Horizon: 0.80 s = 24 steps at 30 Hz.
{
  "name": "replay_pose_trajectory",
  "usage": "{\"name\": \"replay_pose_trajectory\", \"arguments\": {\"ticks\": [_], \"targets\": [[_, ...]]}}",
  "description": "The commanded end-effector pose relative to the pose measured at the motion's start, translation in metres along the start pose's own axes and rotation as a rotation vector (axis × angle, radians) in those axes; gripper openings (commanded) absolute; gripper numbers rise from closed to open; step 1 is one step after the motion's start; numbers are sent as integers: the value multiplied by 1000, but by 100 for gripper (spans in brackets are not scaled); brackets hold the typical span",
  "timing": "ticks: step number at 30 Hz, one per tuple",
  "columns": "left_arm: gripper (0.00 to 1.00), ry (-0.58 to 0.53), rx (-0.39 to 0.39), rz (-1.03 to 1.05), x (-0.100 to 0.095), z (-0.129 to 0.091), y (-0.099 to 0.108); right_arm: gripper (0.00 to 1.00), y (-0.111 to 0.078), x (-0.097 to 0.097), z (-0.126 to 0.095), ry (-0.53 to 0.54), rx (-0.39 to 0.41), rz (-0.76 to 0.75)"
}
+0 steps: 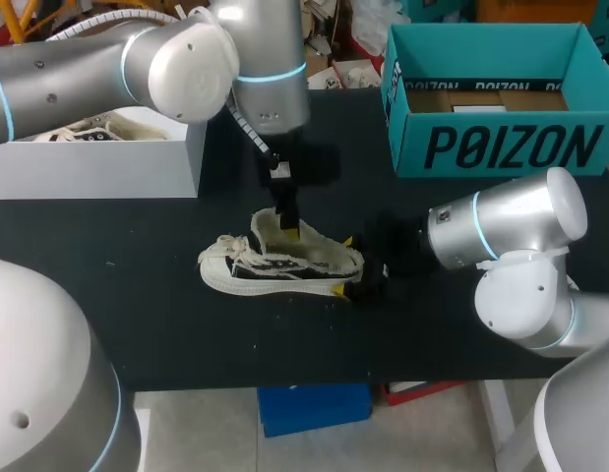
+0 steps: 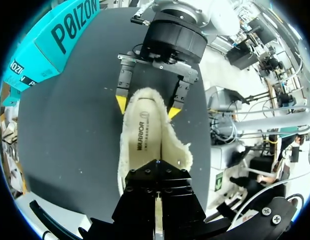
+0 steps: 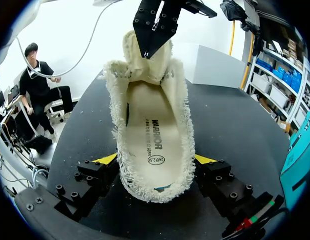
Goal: Take the shoe out of the shoebox, open the shoe tongue, remove and reinsert the insole, then place the shoe into the shoebox
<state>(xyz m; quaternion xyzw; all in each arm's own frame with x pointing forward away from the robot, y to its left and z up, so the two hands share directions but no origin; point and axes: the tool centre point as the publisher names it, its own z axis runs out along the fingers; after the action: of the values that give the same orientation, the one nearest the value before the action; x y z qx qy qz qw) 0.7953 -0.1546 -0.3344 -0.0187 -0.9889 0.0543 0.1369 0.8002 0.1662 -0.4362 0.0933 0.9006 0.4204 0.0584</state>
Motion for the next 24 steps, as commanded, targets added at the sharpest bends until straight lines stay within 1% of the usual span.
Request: {"name": "replay_pose_trajectory", "arguments": {"ticks": [1,11,24], "targets": [[0,9,-8,2,-3,13,-4,0,-2,0,0,-2,1,1],[0,41,-25,-7,-4,39,0,0,-2,0,0,-2,1,1],[0,71,-30,-6,0,65,-2,0,-2,0,0,-2,1,1]]}}
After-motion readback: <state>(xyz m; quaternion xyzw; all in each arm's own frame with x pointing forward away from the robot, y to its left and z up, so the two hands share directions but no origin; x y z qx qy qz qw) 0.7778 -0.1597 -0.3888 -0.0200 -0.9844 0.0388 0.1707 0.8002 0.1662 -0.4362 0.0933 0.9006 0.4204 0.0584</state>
